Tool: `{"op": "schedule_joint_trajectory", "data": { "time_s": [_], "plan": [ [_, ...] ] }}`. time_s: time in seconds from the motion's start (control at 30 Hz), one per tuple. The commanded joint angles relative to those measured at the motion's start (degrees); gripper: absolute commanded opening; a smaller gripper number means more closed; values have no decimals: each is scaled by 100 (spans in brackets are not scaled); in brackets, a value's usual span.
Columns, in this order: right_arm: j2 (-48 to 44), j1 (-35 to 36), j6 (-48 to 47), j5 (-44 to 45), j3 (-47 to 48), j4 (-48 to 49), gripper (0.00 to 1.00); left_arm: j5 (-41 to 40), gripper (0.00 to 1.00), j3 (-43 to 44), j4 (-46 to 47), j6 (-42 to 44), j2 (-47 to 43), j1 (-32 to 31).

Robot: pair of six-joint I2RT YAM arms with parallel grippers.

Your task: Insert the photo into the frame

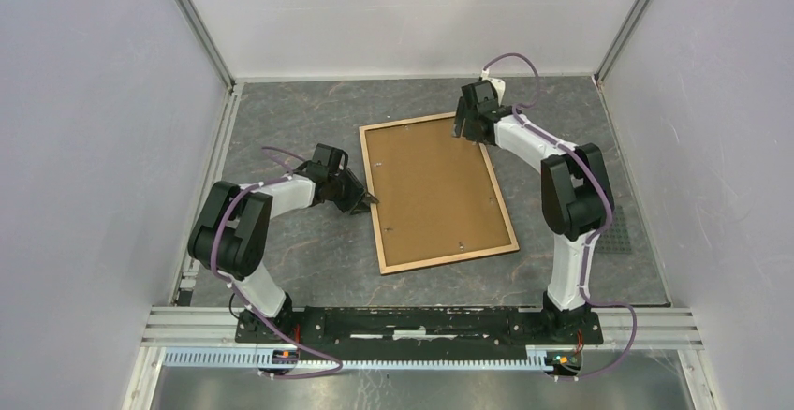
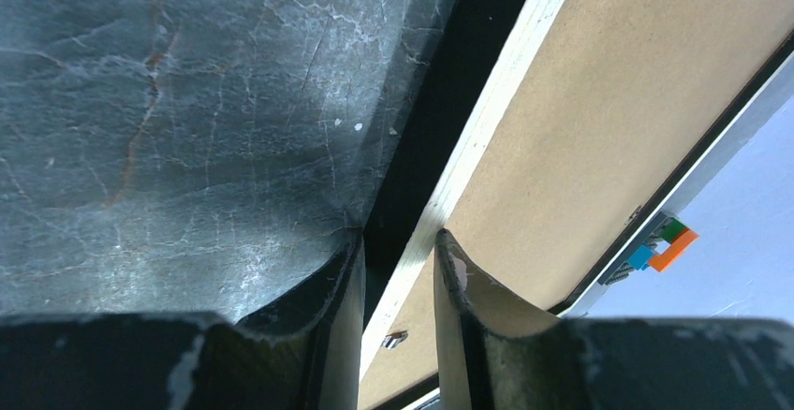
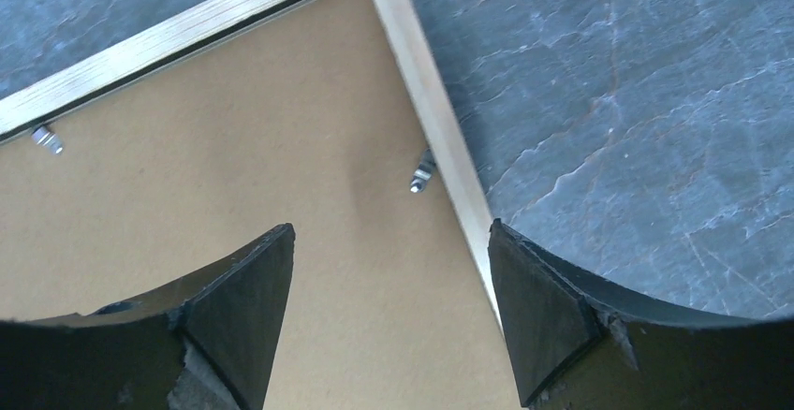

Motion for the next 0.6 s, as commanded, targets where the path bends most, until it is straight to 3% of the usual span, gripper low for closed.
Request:
{"op": "schedule_joint_trajectory", "data": {
  "time_s": [0.0,0.2,0.3,0.57],
  "plan": [
    [316,-81,-28,31,301,26,79,-647,2,-400,-634,66,252,5],
    [685,-83,312,429,629,-491,73,-588,2,-411,-618,58,261,5],
    [689,-93,461,446,443,-375,67,-588,2,-420,-604,49,270,7],
    [832,-166,809,589,449,-490,62,-579,2,-391,-575,41,279,4]
  ]
}}
